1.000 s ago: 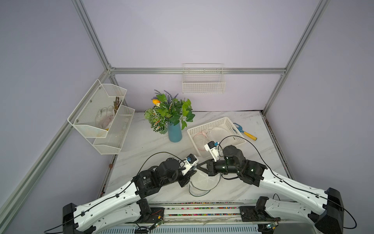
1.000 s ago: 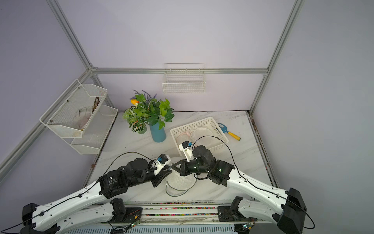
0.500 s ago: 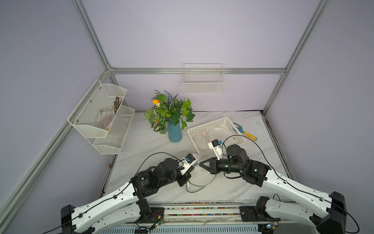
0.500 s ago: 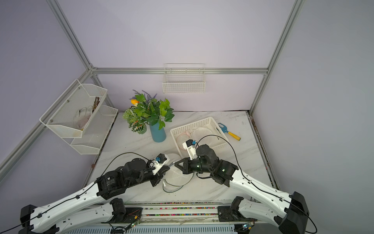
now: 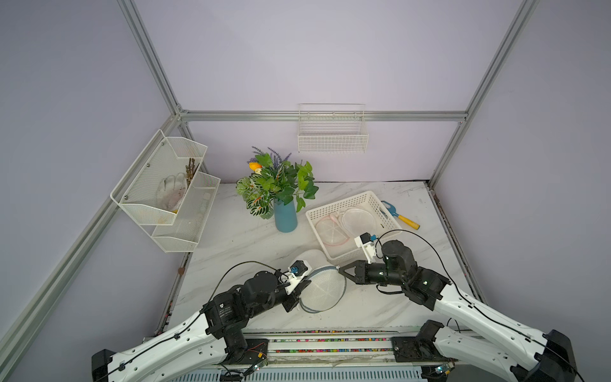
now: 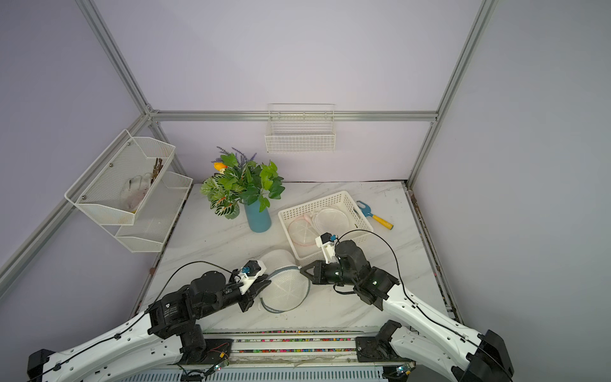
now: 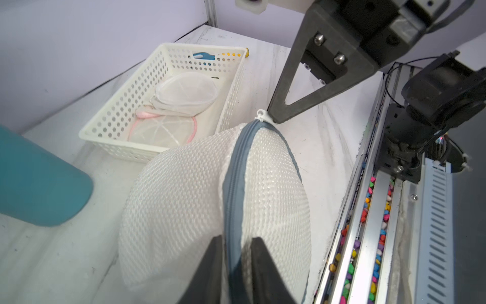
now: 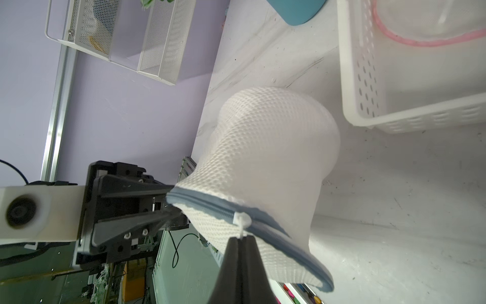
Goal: Turn the laundry bag inside out
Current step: Zip the zipper on the laundry bag.
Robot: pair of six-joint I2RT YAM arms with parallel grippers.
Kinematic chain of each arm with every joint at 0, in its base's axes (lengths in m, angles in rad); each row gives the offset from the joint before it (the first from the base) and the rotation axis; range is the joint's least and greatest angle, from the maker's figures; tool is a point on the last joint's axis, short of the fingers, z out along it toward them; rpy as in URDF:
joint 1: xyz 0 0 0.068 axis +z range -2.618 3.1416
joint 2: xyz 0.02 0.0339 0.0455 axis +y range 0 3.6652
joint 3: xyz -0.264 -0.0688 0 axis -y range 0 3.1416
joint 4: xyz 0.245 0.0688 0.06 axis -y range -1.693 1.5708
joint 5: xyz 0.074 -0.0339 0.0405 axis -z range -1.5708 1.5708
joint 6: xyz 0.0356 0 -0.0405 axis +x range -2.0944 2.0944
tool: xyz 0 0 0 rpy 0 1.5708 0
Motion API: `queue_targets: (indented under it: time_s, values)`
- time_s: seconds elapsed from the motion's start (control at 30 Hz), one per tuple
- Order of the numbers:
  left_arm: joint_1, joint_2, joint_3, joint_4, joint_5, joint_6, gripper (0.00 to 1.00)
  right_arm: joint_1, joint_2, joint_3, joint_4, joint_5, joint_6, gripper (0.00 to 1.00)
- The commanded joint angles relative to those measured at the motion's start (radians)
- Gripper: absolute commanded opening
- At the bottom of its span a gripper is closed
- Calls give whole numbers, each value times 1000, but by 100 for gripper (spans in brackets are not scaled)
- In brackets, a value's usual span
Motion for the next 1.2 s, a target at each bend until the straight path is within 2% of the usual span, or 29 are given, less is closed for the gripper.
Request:
queue_targets:
  time_s: [0.0, 0.07, 0.17, 0.4, 0.53, 0.8, 1.0, 1.17]
  values:
    - [-2, -3, 10, 42, -32, -8, 51, -1, 29, 52, -5, -26, -38, 0]
    - [-2, 7, 40, 18, -21, 0, 61, 14, 55, 89, -34, -20, -77, 0]
    - [-2, 31, 81, -17, -9, 32, 69, 49, 104, 131, -43, -18, -111, 0]
    - [-2, 100, 125, -54, -5, 74, 67, 131, 185, 207, -53, -6, -162, 0]
    - [4, 117, 121, -51, -4, 92, 58, 169, 207, 229, -79, 6, -195, 0]
    - [35, 118, 85, -32, 46, 121, 35, 202, 220, 248, -110, 12, -235, 0]
    - [40, 115, 71, -16, 110, 130, 18, 205, 223, 249, -95, 10, -228, 0]
    - [40, 113, 65, -22, 126, 119, 3, 203, 207, 239, -97, 65, -207, 0]
